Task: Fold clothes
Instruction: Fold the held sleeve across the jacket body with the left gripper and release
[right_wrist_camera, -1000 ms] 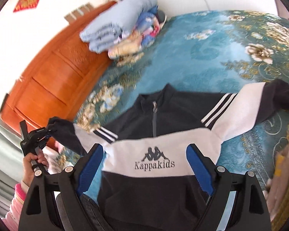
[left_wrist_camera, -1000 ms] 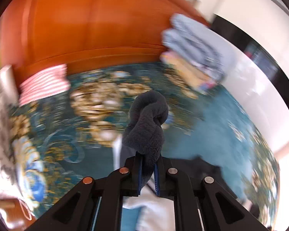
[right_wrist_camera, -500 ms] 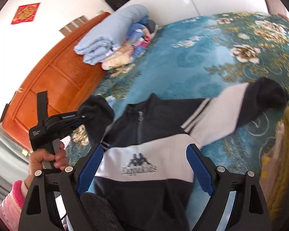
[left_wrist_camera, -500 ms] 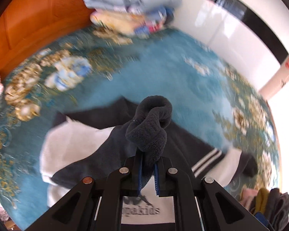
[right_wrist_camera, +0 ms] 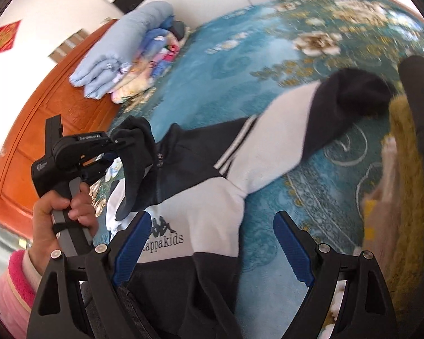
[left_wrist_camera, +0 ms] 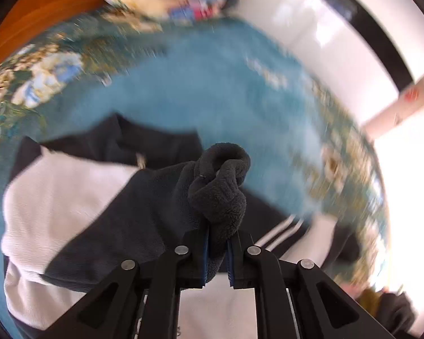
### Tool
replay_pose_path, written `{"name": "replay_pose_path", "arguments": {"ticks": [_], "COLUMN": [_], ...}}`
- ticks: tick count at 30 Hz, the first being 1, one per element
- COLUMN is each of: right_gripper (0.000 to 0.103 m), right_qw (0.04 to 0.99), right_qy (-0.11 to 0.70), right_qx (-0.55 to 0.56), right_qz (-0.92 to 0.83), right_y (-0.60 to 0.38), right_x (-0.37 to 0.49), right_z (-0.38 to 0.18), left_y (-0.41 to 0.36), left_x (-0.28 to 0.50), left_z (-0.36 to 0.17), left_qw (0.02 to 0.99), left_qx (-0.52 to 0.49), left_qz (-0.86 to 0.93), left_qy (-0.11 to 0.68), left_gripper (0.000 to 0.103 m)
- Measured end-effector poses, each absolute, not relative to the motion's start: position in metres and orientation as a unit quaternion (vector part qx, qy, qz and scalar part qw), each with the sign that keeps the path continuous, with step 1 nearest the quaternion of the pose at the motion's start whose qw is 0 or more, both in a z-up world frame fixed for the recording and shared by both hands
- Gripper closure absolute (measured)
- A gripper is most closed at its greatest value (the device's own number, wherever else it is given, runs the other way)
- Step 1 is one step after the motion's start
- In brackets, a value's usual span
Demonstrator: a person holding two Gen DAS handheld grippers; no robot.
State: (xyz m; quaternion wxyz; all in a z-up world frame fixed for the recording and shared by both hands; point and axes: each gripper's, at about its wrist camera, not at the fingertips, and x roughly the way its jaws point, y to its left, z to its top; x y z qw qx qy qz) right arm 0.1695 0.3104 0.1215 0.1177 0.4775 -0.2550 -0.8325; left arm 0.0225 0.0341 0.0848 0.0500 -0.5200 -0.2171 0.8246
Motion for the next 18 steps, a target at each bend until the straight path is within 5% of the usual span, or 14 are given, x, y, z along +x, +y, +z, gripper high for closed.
{"name": "replay_pose_path", "arguments": {"ticks": [5, 9, 18], "right_gripper": [0.014, 0.014, 0.009], "right_qw": [0.109, 0.103, 0.109], "right_qy": [-0.258, -0.258, -0.257], "right_qx": [0.492, 0.501, 0.489], "right_qz": [-0.824, -0.819, -0.827], "right_y": [0.305, 0.301, 0.297], "right_x": [0.163, 0.160, 0.159], "right_z": [0.109, 0.103, 0.104], "left_y": [0.050, 0.056, 0.000], "left_x": [0.022, 0.023, 0.076], "left_z": [0.041, 0.025, 0.061], "left_qw": [0.074, 0.114, 0.076], "left_qx": [-0.573, -0.608, -0.538], "left_qz": [0.785, 0.743, 0.786], "left_qy": [-0.223, -0.255, -0.297], "left_gripper": [0.089, 0.043, 0.041]}}
